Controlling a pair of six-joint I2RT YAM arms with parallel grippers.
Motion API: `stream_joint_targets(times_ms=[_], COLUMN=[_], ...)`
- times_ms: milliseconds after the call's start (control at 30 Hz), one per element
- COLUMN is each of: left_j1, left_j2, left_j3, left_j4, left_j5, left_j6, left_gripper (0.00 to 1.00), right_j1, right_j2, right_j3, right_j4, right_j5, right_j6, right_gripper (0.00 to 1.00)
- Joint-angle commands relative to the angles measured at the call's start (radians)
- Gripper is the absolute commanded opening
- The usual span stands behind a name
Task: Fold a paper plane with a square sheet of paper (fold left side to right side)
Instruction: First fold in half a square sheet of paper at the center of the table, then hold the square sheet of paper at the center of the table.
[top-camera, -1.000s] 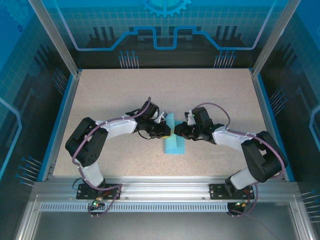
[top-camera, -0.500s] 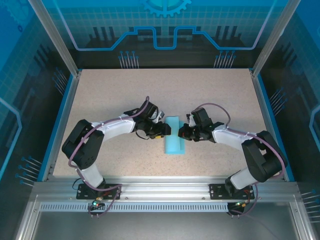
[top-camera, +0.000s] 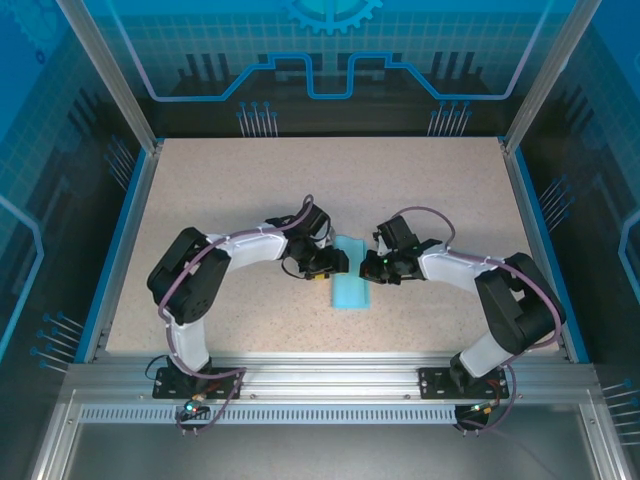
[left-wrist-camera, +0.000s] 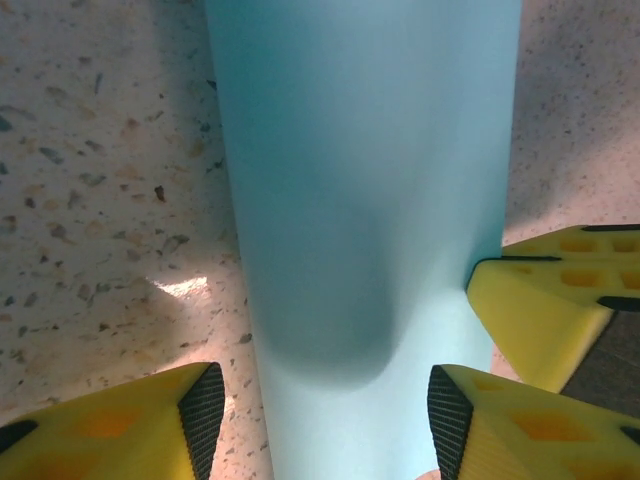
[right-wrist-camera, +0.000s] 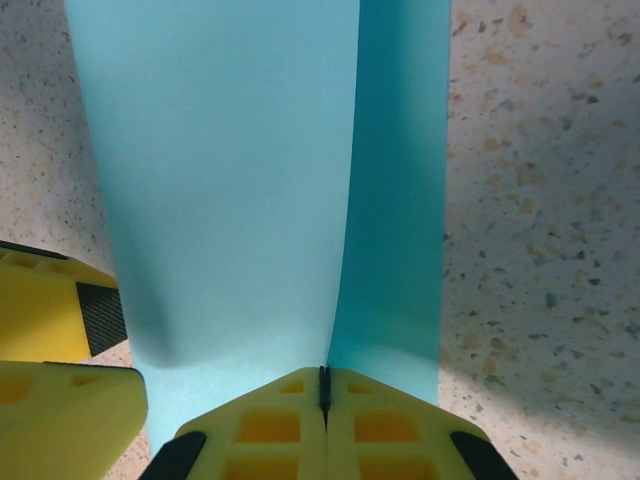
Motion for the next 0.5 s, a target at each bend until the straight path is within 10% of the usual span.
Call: stream_joint_targets(times_ms=[0,467], left_j1=[-0.018,-0.046], left_j2=[0.035,0.103], left_j3=[0.043,0.083], left_j4=[-0.066,-0.128], left_j5=[-0.043,-0.104], left_j6=[-0.015,-0.019], left_gripper=[0.59,0.56], right_j1=[0.012,0.018], right_j2=[0.019,0.043], right_j3=[0.027,0.046], right_j4=[-0.050,-0.089], right_j5=[0.022,0.057], right_j6=[-0.015,-0.027], right_gripper=[0.05,0.07])
